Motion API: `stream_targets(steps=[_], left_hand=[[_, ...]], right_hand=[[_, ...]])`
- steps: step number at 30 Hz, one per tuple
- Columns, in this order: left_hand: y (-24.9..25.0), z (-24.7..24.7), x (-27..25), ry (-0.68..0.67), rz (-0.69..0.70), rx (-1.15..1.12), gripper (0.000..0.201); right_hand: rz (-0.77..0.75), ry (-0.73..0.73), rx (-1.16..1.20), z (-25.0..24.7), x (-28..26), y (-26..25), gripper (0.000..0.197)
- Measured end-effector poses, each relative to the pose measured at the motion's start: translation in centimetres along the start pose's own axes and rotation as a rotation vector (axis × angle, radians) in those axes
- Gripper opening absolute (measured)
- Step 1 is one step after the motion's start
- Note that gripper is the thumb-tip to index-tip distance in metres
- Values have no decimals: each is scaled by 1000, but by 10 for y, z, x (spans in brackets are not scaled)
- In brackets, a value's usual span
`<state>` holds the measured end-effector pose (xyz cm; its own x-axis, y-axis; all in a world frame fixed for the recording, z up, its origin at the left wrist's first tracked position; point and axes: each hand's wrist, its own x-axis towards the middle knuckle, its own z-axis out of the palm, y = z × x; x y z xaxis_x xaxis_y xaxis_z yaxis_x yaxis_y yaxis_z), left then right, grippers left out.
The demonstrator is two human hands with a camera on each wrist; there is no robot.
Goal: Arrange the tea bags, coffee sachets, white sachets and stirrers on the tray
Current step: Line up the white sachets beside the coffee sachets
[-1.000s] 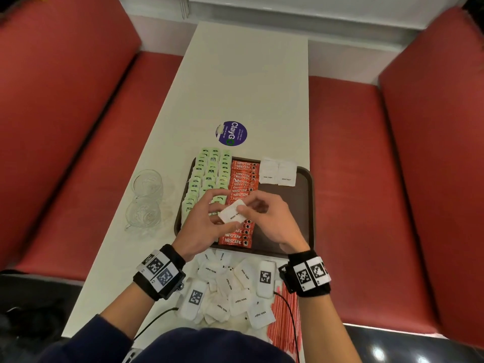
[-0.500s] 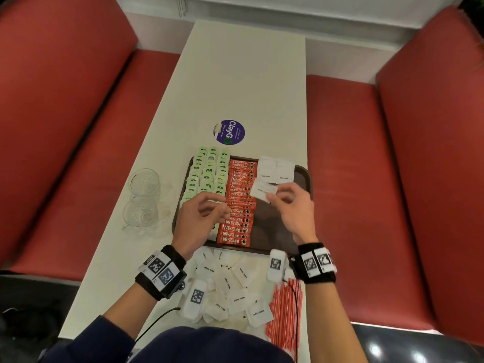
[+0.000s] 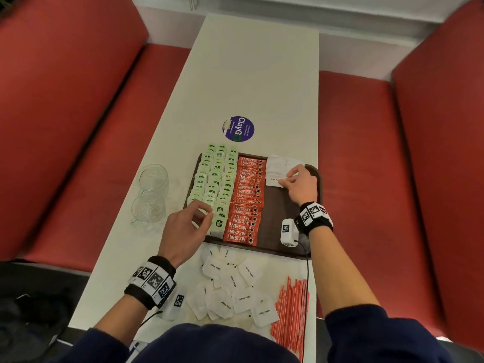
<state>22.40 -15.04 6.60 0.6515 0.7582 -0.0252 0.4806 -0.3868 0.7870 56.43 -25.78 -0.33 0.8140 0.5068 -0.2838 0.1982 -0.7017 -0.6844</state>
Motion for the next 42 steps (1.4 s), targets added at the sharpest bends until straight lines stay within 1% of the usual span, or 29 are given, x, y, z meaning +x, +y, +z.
stream_targets(steps=[3, 6, 8, 10, 12, 14, 15, 16, 17, 19, 20, 21, 22, 24, 25, 26, 30, 35, 38, 42], left_hand=[[-8, -4, -2, -16, -9, 12, 11], [-15, -10, -5, -54, -20, 29, 12], [-19, -14, -9, -93, -36, 33, 13], [-23, -18, -13, -145, -52, 39, 13], [-30, -20, -20, -205, -64, 61, 12], [-38, -18, -28, -264, -99, 116, 7], [-42, -15, -31, -287, -122, 164, 9], [-45, -11, -35, -309, -152, 228, 19], [-49, -6, -38, -335, -180, 302, 34], [-54, 7, -45, -401, -220, 435, 72], [-56, 13, -48, -430, -230, 476, 88], [-58, 19, -50, -440, -232, 500, 98], [-60, 24, -52, -434, -228, 509, 101], [-63, 31, -55, -395, -221, 500, 97], [-65, 33, -56, -381, -224, 486, 91], [-66, 35, -56, -381, -227, 466, 85], [-69, 41, -56, -396, -209, 323, 60], [-70, 41, -58, -390, -96, 190, 37], [-71, 36, -58, -379, -82, 79, 33], [-72, 24, -55, -419, -45, 4, 35]], right_hand=[[22, 63, -126, 4, 3, -3, 31], [20, 96, -224, 6, -2, -9, 33], [-29, 133, -230, 5, -13, -15, 32], [-91, 152, -180, 4, -32, -23, 27], [-144, 101, -94, 5, -65, -34, 21], [-220, -32, -58, 11, -105, -40, 17], [-258, -116, -73, 15, -125, -40, 17], [-286, -200, -110, 22, -143, -36, 17], [-298, -280, -168, 29, -160, -31, 17], [-295, -400, -314, 43, -188, -19, 21], [-296, -431, -385, 49, -199, -14, 27], [-302, -449, -451, 54, -207, -9, 35], [-313, -463, -502, 58, -215, -6, 46], [-329, -485, -546, 66, -228, -3, 66], [-336, -483, -554, 70, -232, -2, 71], [-345, -472, -555, 74, -235, -2, 71], [-337, -451, -531, 84, -239, -2, 57], [-325, -438, -455, 84, -239, -2, 48], [-284, -434, -364, 83, -239, 2, 41], [-227, -458, -136, 76, -239, 4, 33]])
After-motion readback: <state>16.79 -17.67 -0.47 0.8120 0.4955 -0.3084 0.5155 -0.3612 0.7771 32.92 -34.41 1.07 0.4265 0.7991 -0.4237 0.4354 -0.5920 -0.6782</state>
